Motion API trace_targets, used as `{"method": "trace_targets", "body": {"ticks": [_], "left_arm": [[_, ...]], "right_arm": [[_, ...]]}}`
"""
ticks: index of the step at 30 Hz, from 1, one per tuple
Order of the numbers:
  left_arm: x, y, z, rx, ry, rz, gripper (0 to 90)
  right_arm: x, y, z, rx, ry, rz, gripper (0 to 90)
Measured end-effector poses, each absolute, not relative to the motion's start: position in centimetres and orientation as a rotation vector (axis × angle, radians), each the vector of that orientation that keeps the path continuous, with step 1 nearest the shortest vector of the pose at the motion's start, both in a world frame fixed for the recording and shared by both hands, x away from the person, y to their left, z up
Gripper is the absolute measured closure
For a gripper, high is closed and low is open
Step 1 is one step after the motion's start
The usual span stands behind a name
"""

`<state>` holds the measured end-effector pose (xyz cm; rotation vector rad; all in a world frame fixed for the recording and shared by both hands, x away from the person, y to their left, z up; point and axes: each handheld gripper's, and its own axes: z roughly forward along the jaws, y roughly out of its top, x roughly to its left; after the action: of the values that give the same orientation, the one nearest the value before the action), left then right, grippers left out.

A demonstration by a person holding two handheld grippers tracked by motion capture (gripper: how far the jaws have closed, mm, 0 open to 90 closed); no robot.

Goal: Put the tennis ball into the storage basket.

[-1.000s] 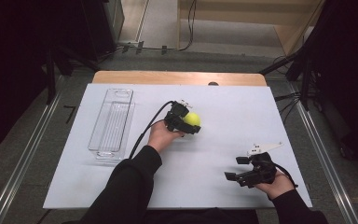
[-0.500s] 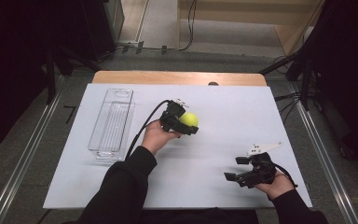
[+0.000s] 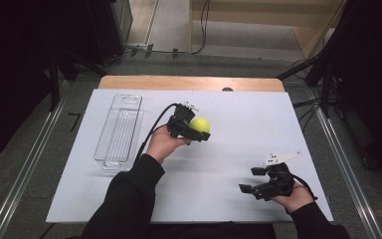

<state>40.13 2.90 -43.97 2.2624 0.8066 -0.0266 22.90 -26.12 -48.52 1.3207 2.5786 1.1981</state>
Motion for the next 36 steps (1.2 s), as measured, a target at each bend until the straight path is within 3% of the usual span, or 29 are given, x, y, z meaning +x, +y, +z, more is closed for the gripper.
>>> {"method": "trace_targets", "body": {"ticks": [36], "left_arm": [[40.1, 4.6, -39.8, 2.273, 0.787, -0.034, 26.5]], "right_arm": [[22.9, -26.1, -48.5, 1.319, 2.579, 1.198, 12.6]]}}
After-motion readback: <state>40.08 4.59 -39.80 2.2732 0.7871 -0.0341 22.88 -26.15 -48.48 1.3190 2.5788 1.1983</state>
